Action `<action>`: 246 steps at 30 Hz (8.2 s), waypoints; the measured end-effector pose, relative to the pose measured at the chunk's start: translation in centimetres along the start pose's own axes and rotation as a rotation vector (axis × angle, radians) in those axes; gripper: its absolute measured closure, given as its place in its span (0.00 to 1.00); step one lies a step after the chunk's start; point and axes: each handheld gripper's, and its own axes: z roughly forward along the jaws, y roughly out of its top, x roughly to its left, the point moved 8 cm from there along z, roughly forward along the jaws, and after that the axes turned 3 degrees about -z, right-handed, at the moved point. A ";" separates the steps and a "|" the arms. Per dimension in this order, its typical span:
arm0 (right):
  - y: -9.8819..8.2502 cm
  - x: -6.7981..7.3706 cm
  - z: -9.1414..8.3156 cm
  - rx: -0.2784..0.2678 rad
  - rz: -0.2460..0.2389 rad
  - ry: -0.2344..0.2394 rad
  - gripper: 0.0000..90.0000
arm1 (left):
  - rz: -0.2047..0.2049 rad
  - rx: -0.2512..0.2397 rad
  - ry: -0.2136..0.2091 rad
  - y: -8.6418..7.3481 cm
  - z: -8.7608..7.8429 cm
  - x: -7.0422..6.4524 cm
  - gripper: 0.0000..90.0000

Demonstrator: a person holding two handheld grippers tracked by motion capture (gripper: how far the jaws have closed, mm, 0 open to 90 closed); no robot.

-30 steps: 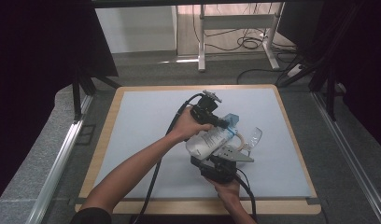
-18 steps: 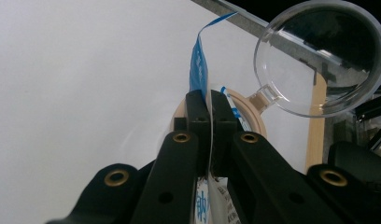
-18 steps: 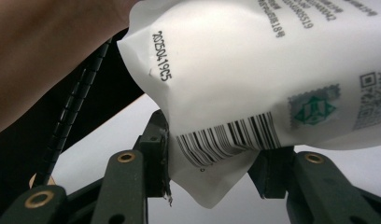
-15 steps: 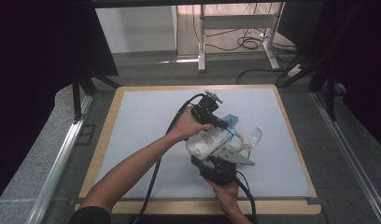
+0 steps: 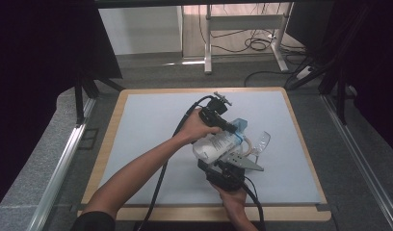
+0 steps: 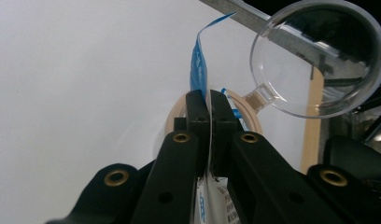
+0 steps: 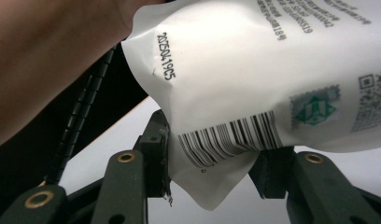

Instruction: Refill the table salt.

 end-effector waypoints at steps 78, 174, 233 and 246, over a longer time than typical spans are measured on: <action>0.4 -0.3 -0.5 -0.045 0.028 0.026 0.63 | 0.029 0.039 -0.014 0.3 0.5 -0.3 1.00; 0.6 0.1 -0.4 -0.087 0.010 -0.018 0.64 | 0.040 0.050 -0.045 0.2 0.6 -0.3 1.00; 0.9 0.1 -0.5 -0.095 0.001 -0.044 0.65 | 0.044 0.054 -0.048 0.4 0.9 -0.7 1.00; 1.1 0.1 -0.7 -0.100 0.022 -0.035 0.65 | 0.043 0.051 -0.049 0.5 0.9 -0.9 1.00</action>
